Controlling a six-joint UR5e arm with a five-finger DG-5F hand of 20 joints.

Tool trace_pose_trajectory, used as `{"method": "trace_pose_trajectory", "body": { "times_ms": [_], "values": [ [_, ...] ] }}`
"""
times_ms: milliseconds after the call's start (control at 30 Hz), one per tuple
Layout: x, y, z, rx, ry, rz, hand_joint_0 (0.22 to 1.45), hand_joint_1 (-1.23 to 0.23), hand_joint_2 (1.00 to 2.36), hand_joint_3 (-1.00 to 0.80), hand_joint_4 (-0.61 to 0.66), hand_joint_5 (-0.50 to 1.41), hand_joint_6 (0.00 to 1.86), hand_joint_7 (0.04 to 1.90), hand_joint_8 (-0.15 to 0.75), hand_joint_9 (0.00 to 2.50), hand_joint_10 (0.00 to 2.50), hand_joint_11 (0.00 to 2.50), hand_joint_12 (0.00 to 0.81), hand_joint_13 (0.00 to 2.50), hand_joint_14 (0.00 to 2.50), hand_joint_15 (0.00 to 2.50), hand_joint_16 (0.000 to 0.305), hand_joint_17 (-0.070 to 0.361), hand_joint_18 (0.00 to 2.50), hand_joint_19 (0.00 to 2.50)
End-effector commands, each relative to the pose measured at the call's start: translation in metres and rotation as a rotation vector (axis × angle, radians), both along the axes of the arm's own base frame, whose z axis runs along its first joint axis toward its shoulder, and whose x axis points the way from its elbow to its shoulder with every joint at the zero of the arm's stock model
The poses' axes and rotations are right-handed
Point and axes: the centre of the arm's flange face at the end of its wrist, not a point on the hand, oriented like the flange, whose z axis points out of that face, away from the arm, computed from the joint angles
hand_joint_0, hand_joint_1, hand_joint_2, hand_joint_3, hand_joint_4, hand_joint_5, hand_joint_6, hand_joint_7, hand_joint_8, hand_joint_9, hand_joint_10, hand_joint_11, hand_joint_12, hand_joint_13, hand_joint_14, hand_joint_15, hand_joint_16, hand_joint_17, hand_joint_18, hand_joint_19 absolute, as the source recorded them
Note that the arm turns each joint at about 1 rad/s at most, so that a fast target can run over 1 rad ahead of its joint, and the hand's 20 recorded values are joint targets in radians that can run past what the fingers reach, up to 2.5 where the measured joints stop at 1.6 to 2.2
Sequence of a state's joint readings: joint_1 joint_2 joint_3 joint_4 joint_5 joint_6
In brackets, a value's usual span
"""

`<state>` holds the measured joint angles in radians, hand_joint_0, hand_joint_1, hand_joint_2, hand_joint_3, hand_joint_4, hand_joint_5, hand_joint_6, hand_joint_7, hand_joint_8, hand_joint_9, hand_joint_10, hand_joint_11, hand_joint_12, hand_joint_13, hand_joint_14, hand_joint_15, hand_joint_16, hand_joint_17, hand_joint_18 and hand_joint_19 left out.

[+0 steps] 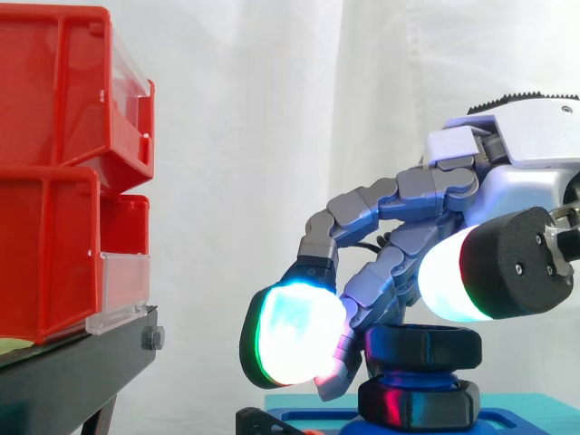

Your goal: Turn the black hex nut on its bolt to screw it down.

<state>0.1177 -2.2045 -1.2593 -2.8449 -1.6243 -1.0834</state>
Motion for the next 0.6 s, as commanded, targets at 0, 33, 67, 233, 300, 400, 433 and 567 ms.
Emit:
{"method": "trace_pose_trajectory", "body": {
  "times_ms": [0,33,67,233,300,400,433,567],
  "values": [
    [0.001,-0.002,0.0,-0.02,-0.006,-0.002,0.54,-0.52,1.0,-0.5,0.32,-0.15,0.5,0.89,0.333,0.74,0.01,0.4,0.359,0.83,0.01,0.3,0.053,0.12,0.74,0.58],
    [0.0,-0.002,-0.001,-0.027,-0.006,-0.003,0.54,-0.52,1.0,-0.5,0.32,-0.15,0.5,0.89,0.334,0.74,0.01,0.4,0.358,0.83,0.01,0.3,0.054,0.121,0.75,0.58],
    [0.0,-0.002,0.0,-0.028,-0.007,-0.002,0.55,-0.52,1.0,-0.5,0.32,-0.15,0.5,0.89,0.335,0.75,0.01,0.42,0.358,0.83,0.01,0.3,0.053,0.12,0.75,0.58],
    [0.0,-0.007,0.0,-0.03,-0.006,-0.009,0.55,-0.52,1.0,-0.5,0.32,-0.15,0.5,0.89,0.335,0.76,0.01,0.41,0.36,0.85,0.01,0.3,0.053,0.12,0.75,0.58],
    [-0.001,-0.009,0.0,-0.03,-0.006,-0.011,0.55,-0.51,1.0,-0.5,0.32,-0.15,0.5,0.89,0.335,0.76,0.01,0.42,0.36,0.85,0.01,0.31,0.053,0.12,0.75,0.58],
    [-0.001,-0.012,-0.001,-0.031,-0.003,-0.011,0.55,-0.51,1.0,-0.5,0.32,-0.15,0.5,0.89,0.333,0.76,0.01,0.42,0.358,0.85,0.01,0.31,0.053,0.12,0.76,0.59],
    [-0.001,-0.013,0.0,-0.033,-0.005,-0.011,0.55,-0.51,1.0,-0.5,0.32,-0.15,0.5,0.89,0.333,0.76,0.01,0.42,0.357,0.85,0.01,0.31,0.053,0.12,0.76,0.58],
    [-0.002,-0.019,-0.001,-0.034,-0.002,-0.005,0.55,-0.51,1.0,-0.5,0.32,-0.16,0.5,0.89,0.332,0.76,0.01,0.42,0.358,0.86,0.01,0.31,0.053,0.12,0.76,0.59]
  ]
}}
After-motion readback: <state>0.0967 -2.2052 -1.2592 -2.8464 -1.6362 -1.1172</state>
